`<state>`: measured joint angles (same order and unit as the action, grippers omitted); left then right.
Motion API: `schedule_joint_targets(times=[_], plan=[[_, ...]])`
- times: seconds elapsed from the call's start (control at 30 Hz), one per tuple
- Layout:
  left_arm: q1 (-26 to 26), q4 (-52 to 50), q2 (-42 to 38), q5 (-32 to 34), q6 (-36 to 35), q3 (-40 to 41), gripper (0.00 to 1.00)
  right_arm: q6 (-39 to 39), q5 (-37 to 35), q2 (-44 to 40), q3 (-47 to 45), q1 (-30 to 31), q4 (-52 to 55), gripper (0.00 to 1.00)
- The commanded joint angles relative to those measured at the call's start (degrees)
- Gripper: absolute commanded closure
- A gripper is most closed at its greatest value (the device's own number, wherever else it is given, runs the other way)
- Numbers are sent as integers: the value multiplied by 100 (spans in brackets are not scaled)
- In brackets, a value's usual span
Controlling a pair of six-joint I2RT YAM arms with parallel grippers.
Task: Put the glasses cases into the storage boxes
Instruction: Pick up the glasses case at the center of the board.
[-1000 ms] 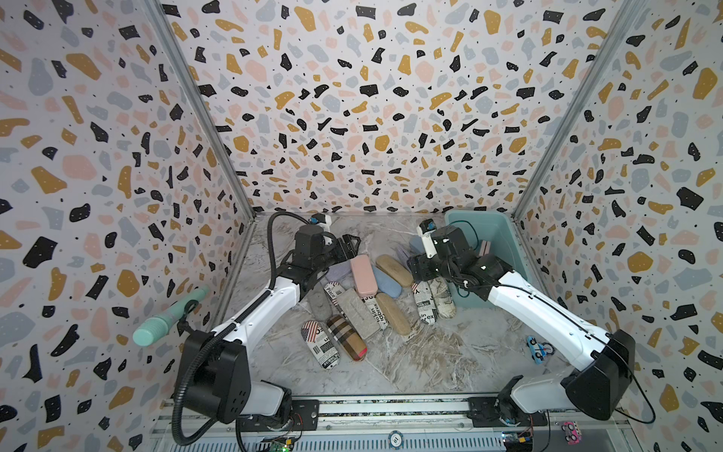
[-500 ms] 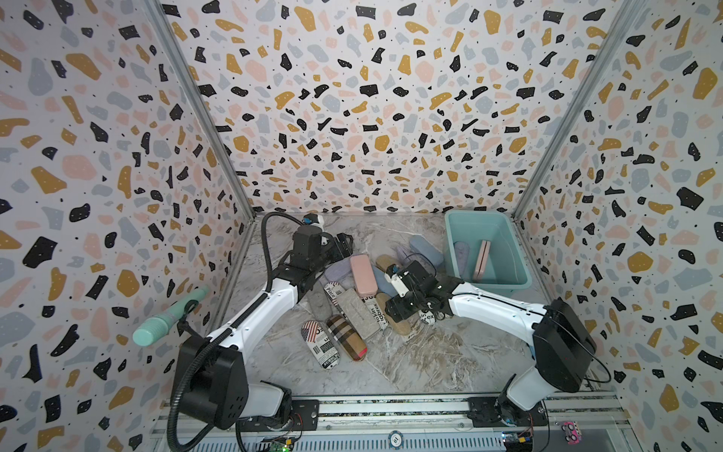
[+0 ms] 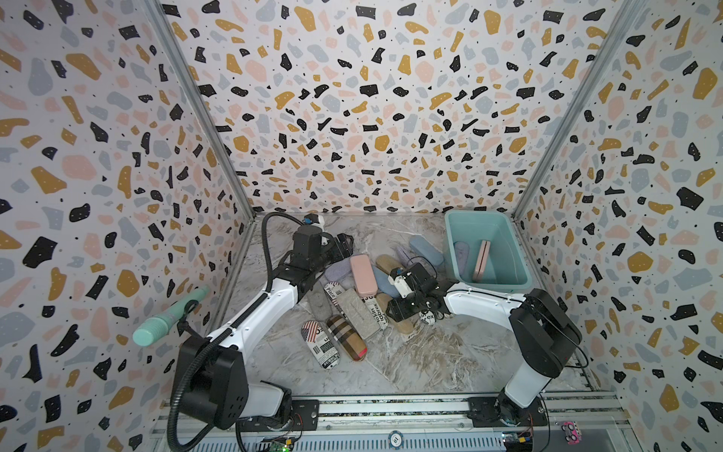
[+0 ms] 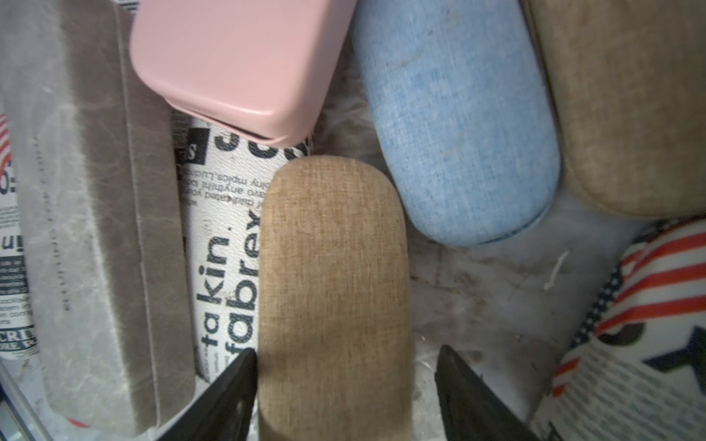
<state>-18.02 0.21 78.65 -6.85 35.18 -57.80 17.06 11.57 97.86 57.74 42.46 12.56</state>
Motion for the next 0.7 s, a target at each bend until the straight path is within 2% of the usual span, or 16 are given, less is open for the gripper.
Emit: schedule_joint_targets(times=[0.0, 0.13, 0.4, 0.67], plan=[[28, 118, -41, -105, -40, -141, 14, 2, 90, 1, -133, -27, -102, 26], [28, 144, -31, -121, -29, -134, 14, 3, 78, -11, -247, -18, -111, 26], [33, 155, 16, -179, -3, -130, 14, -119, -555, -22, -169, 343, 306, 22], [31, 164, 13, -211, -1, -138, 14, -124, -165, -127, -131, 363, 270, 25]])
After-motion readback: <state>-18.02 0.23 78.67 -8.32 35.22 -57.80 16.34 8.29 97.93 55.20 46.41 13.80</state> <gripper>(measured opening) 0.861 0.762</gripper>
